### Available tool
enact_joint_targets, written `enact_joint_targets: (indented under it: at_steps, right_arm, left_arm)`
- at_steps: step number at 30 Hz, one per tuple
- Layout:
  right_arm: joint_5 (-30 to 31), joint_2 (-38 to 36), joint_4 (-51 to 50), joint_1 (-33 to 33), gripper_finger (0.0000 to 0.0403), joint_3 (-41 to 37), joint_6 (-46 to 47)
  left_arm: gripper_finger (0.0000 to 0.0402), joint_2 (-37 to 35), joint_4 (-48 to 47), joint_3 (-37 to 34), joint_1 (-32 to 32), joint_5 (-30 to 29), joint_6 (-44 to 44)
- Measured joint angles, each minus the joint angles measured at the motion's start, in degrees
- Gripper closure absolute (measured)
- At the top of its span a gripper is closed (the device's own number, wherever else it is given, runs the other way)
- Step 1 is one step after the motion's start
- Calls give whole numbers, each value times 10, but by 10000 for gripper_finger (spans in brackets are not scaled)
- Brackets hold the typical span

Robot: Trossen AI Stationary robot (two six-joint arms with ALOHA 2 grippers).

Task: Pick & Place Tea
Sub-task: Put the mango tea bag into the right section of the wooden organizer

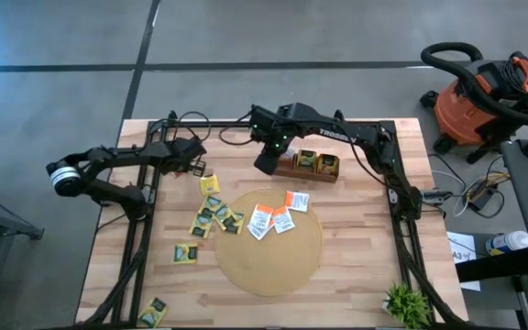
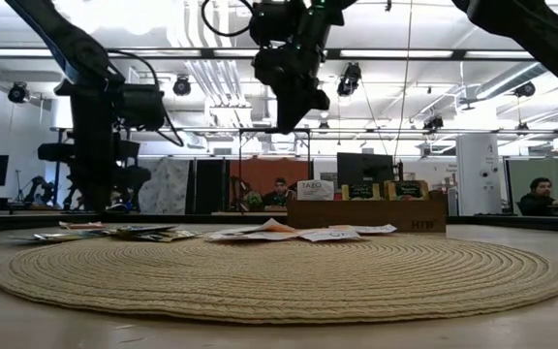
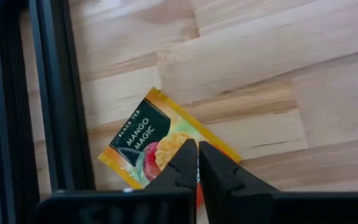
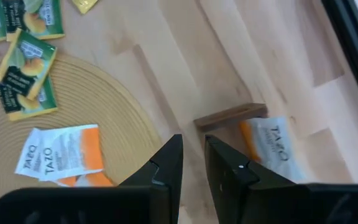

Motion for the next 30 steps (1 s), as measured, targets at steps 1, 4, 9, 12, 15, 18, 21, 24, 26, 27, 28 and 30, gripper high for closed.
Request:
enact_joint_targets:
  at_steps: [1, 4, 9, 12, 15, 18, 21, 24, 26, 27, 28, 30]
  right_arm:
    - [0, 0, 0, -3, 338, 0, -5]
    - [0, 0, 2, -12, 340, -1, -15]
    - [0, 0, 11, -22, 337, -1, -35]
    - [-1, 0, 14, -25, 339, -1, -46]
    - [-2, 0, 14, -27, 339, -1, -54]
    - [-2, 0, 14, -28, 337, -1, -62]
    - [-2, 0, 14, -28, 338, -1, -62]
    - [-2, 0, 14, -28, 339, -1, -63]
    - [-2, 0, 14, -28, 338, -1, -63]
    - [-2, 0, 14, -28, 338, -1, -63]
    - [-2, 0, 13, -28, 337, -1, -63]
    - [-2, 0, 13, -28, 338, -1, -63]
  left_arm:
    - [395, 0, 0, -1, 1, 0, -1]
    - [400, 5, 0, -2, 8, 0, -4]
    - [401, 29, -1, -2, 20, 10, -14]
    - [401, 56, -1, -1, 24, 28, -22]
    - [401, 81, -1, 3, 24, 27, -28]
    - [401, 95, 2, 8, 24, 27, -29]
    - [401, 97, 22, 18, 24, 30, -28]
    - [401, 97, 53, 29, 23, 56, -20]
    - [401, 97, 93, 32, 23, 92, -8]
    - [401, 97, 122, 31, 23, 114, -1]
    - [401, 98, 153, 28, 23, 138, 3]
    - [401, 104, 206, 26, 23, 183, 6]
